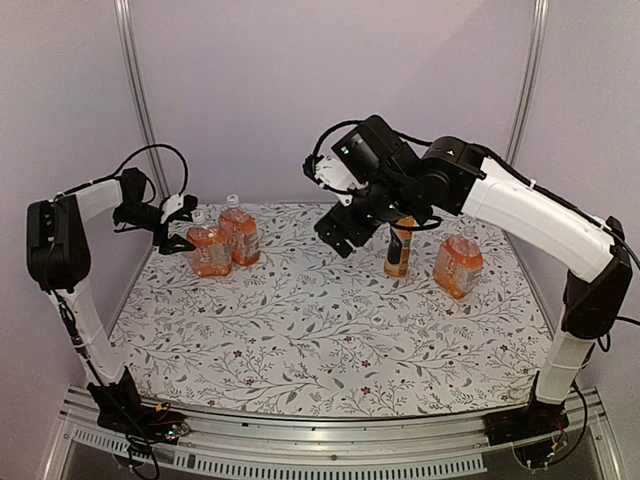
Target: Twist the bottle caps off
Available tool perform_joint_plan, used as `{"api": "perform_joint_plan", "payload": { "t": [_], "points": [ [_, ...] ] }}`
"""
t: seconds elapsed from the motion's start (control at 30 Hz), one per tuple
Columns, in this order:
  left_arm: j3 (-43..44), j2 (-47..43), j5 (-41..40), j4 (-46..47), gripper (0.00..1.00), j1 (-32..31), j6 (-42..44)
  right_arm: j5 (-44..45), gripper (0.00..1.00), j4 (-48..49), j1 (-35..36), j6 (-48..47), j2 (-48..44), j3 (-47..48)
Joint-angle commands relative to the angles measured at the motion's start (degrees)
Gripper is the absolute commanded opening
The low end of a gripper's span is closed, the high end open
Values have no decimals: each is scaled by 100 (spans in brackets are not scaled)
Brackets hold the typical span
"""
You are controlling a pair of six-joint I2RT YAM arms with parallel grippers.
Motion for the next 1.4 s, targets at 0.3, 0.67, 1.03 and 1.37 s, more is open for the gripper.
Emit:
{"api": "perform_joint_plan", "payload": {
  "t": [0.3, 0.67, 1.03, 1.37],
  "points": [
    [-349, 122, 306, 264, 76, -156, -213, 9, 99, -43, 53, -122, 171, 186],
    [-444, 20, 299, 322, 56, -214, -296, -1, 99, -37, 64, -151, 191, 217],
    [-506, -613, 358, -554, 49, -188, 12, -106, 99, -11, 161, -97, 135, 229],
    [-700, -2276, 157, -2137, 49, -570, 38, -736, 98, 901, 416, 170, -327, -150]
  ]
}}
